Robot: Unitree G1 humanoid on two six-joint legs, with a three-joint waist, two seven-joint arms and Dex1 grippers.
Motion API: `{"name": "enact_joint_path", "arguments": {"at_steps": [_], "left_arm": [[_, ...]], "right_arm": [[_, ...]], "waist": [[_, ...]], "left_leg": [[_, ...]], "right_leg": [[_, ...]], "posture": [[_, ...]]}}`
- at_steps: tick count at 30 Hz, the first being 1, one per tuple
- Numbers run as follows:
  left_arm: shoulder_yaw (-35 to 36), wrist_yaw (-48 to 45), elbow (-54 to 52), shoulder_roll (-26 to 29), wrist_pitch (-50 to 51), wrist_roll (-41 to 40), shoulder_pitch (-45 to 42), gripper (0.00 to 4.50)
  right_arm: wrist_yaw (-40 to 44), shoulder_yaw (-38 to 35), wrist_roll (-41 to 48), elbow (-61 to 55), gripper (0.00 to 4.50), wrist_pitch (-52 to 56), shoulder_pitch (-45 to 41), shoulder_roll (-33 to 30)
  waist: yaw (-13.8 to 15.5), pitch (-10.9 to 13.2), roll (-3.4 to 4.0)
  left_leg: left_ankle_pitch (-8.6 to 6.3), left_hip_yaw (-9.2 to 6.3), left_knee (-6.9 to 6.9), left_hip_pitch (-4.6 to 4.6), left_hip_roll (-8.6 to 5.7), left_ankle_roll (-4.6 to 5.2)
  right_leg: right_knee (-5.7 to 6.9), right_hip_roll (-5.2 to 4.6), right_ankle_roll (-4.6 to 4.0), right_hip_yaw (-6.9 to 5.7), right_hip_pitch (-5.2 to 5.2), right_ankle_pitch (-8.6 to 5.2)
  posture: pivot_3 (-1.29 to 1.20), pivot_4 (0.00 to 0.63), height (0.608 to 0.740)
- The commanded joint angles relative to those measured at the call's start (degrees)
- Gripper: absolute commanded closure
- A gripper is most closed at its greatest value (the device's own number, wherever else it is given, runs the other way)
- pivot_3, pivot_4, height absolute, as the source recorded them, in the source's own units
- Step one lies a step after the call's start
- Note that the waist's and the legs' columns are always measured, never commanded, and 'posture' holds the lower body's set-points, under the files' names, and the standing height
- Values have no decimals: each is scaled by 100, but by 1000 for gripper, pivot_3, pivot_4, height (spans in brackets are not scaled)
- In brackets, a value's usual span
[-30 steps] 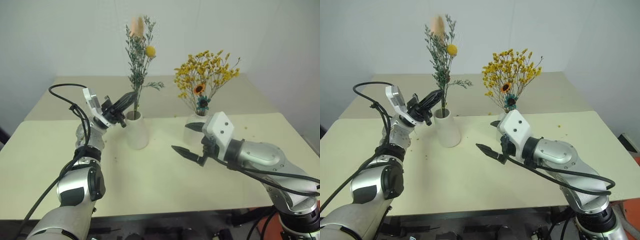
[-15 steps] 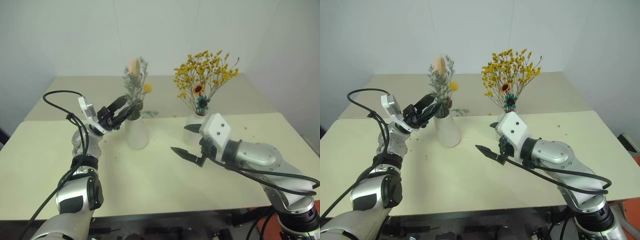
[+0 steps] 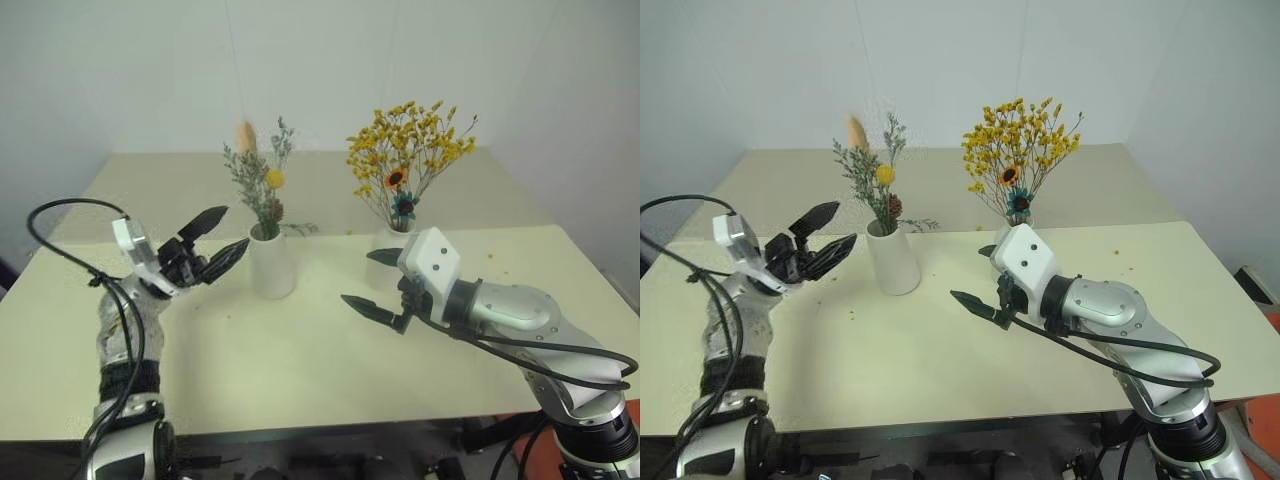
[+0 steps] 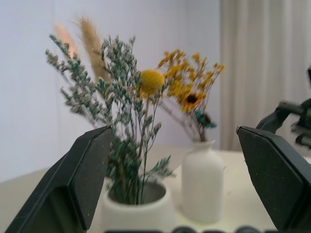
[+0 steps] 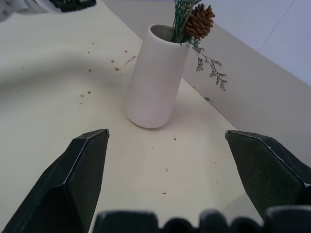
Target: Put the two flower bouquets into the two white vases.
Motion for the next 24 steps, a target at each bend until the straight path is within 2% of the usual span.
{"name": "enact_joint_path", "arguments": {"at_steps": [1,6,13,20,24], "left_arm": [[225,264,-1043,520,435,-220,527,36],[342,275,-2064,1192,1011,-551,1332,36],[260,416,-3210,1696,1369,-563,2101,36],[281,368,-3001,1924,1228,-421,2216,36],[190,368,-2840,1937,1181,-399,2089,36]], "right_arm": [[28,-384,103,-190,0,-61,83,-102],[187,-1261,522,-272,0,90,521,-363],[1004,-2816,788,-183,0,-116,1767,-1334],[2029,-4261,867,-8,0,-206,2910,-2053],[2361,-4765,813,91,0,-256,3310,-2218]], "waist": [[5,0,0],[97,0,-1],[180,0,-1],[158,-1,-2],[160,-2,-3]], "left_leg": [[0,1,-2,-1,0,0],[0,2,0,4,1,0],[0,13,-2,5,3,-1],[-1,36,-4,21,11,0],[-1,43,-3,25,12,0]], "right_leg": [[0,0,0,1,-1,0],[0,-3,0,-2,5,-1],[-5,-2,0,-2,6,-4],[-4,6,12,11,13,-18],[-4,8,34,15,18,-32]], "posture": [[0,150,740],[0,150,740],[0,150,740],[0,150,740],[0,150,740]]}}
